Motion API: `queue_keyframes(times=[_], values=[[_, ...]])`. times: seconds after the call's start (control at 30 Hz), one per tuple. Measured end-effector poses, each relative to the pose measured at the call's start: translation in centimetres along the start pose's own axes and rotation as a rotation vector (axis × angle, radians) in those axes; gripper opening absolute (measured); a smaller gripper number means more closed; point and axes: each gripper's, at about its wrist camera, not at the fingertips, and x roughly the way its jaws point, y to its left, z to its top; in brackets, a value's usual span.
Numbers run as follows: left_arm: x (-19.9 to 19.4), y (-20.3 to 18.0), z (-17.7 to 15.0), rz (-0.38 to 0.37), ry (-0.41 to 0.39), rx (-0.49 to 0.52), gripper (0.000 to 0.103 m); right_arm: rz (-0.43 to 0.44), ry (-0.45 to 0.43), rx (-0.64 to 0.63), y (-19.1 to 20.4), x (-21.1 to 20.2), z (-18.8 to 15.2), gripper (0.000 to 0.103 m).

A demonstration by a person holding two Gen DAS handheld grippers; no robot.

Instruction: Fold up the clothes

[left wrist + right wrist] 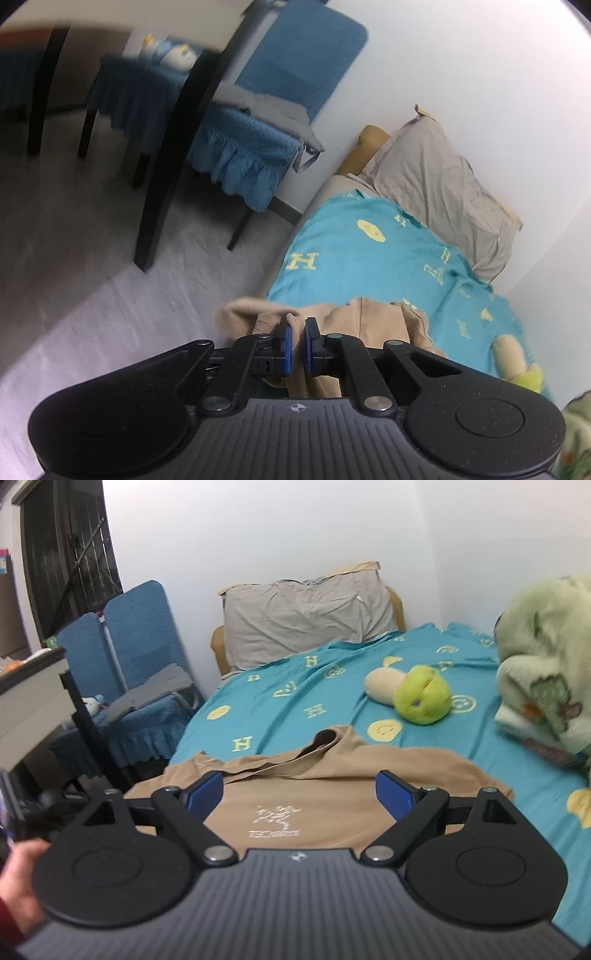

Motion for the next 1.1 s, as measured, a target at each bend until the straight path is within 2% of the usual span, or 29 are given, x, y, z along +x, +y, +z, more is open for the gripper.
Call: queue_keyframes(times=[0.2,0.3,0.4,0.5,0.6,0.67,0.8,0.87,0.9,0.93,0.97,1.03,1.1], values=[[-2.0,-6.9,0.6,0.016,-0.074,0.237,0.007,-0.023,-0.013,0.023,-1.1,-0.6,0.8,0.091],[-2.8,-12.0,-0.4,-0.011,-0.113,0.388,0.007,-0.038,-0.025,0.047,-2.1,-1.2,1.2,0.091],[-3.1,-17.4,-2.4,-0.074,-0.121,0.505,0.007,-0.065,-0.038,0.082,-3.5,-1.7,1.6,0.091],[-2.6,-22.2,-5.3,-0.148,-0.1,0.585,0.007,-0.087,-0.041,0.124,-4.9,-1.8,1.9,0.091],[-1.1,-25.9,-8.7,-0.187,-0.054,0.639,0.007,-0.098,-0.041,0.152,-5.9,-1.9,2.0,0.091],[0.4,-27.7,-11.1,-0.19,-0.013,0.67,0.007,-0.101,-0.042,0.166,-6.4,-1.9,2.1,0.091],[3.5,-28.7,-15.2,-0.165,0.07,0.713,0.01,-0.096,-0.04,0.218,-7.8,-1.5,2.3,0.091],[4.2,-28.3,-16.0,-0.172,0.114,0.703,0.019,-0.079,-0.028,0.244,-8.5,-1.2,2.2,0.091],[4.2,-28.0,-16.1,-0.175,0.128,0.702,0.028,-0.069,-0.022,0.258,-8.9,-1.0,2.2,0.091],[4.0,-27.7,-16.0,-0.174,0.14,0.705,0.045,-0.059,-0.015,0.281,-9.3,-0.8,2.2,0.091],[3.3,-27.4,-15.9,-0.162,0.143,0.713,0.052,-0.049,-0.006,0.302,-9.7,-0.7,2.2,0.091],[0.6,-26.1,-15.5,-0.156,0.133,0.726,0.072,-0.022,0.009,0.306,-9.5,-0.8,2.1,0.091],[-2.8,-24.1,-14.8,-0.169,0.13,0.716,0.081,0.004,0.024,0.31,-9.4,-1.0,2.0,0.091]])
